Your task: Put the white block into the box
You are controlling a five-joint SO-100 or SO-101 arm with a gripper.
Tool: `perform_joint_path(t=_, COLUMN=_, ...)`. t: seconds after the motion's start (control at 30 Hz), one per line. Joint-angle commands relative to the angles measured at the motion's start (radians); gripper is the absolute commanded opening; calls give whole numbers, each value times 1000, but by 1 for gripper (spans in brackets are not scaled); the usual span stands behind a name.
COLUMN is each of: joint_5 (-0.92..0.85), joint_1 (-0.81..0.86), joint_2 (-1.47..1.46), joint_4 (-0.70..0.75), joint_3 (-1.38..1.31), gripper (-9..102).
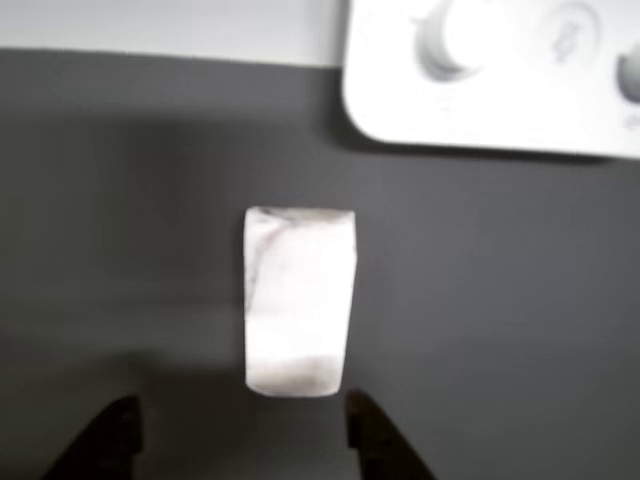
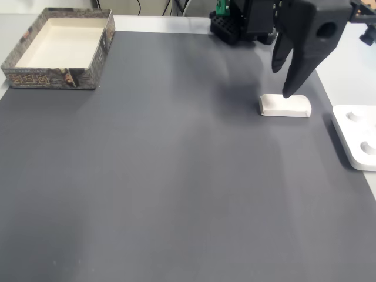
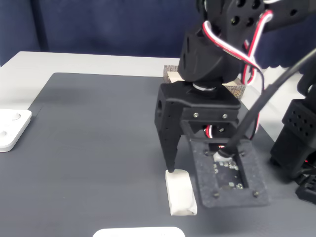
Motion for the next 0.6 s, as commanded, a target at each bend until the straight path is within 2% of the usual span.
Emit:
perform_joint_path(t=0.0, joint_5=-28, joint_1=-5, joint_2=-3, joint_4=-6, joint_3=-66, gripper=32)
perform_joint_path(t=0.2, joint_5=-48, joint_1=-3, joint_2=-21, joint_4=-15, joint_3=-66, gripper=33)
perform_joint_path(t=0.57, joint_5=-101, joint_1=9, joint_2=-55, joint_4=-146, joint_3=-69, gripper=32)
